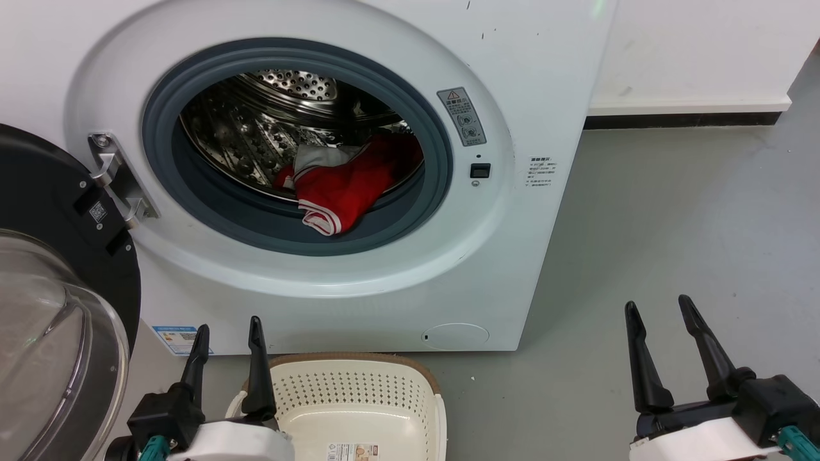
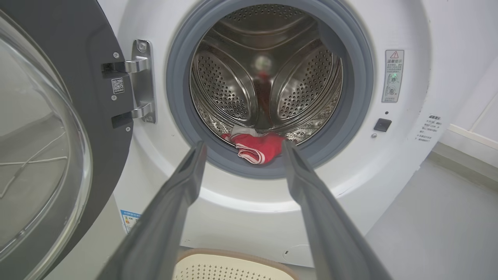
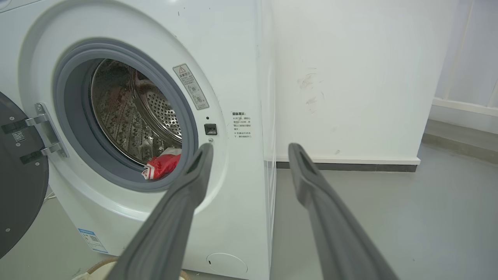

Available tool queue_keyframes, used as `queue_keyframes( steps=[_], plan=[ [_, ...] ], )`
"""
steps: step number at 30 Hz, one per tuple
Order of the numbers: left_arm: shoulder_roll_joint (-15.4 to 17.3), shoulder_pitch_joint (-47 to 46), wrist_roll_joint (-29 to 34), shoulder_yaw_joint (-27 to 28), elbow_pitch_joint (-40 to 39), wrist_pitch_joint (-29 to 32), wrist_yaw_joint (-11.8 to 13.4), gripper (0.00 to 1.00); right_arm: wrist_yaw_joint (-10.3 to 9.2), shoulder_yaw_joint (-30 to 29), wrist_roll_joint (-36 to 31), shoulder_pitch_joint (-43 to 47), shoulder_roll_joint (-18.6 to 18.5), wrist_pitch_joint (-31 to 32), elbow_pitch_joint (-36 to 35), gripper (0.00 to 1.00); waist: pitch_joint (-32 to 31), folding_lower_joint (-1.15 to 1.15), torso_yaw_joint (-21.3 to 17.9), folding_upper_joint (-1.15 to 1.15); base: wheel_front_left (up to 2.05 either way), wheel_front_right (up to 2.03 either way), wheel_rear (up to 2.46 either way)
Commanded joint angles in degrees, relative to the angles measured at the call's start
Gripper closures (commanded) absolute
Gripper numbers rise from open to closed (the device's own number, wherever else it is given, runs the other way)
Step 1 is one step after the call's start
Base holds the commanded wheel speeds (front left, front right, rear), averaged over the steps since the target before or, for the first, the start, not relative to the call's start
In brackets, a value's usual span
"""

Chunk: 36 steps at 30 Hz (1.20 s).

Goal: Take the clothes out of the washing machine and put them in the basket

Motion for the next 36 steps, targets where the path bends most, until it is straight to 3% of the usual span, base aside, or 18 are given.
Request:
queue_keyframes(
  steps=[1, 23, 36],
  plan=[
    [0.14, 0.38, 1.44, -0.16, -0.56, -0.44, 0.34, 0.00, -0.02, 0.22, -1.66, 0.69, -0.13, -0.71, -0.71, 0.00, 0.00, 0.00, -0.02, 0.00, 0.00, 0.00, 0.00],
    [0.15, 2.35, 9.90, -0.52, -0.82, -3.00, 0.71, 0.00, -0.03, -0.06, -9.46, 2.35, -0.11, -3.15, -1.94, 0.00, -0.24, 0.00, -0.24, 0.00, 0.00, 0.00, 0.00],
    [0.15, 2.70, 8.87, -0.16, -0.18, -3.01, 0.80, 0.00, -0.03, -0.50, -7.72, 2.65, -0.10, -3.13, -0.96, 0.00, -0.23, 0.00, -0.26, 0.00, 0.00, 0.00, 0.00]
  ],
)
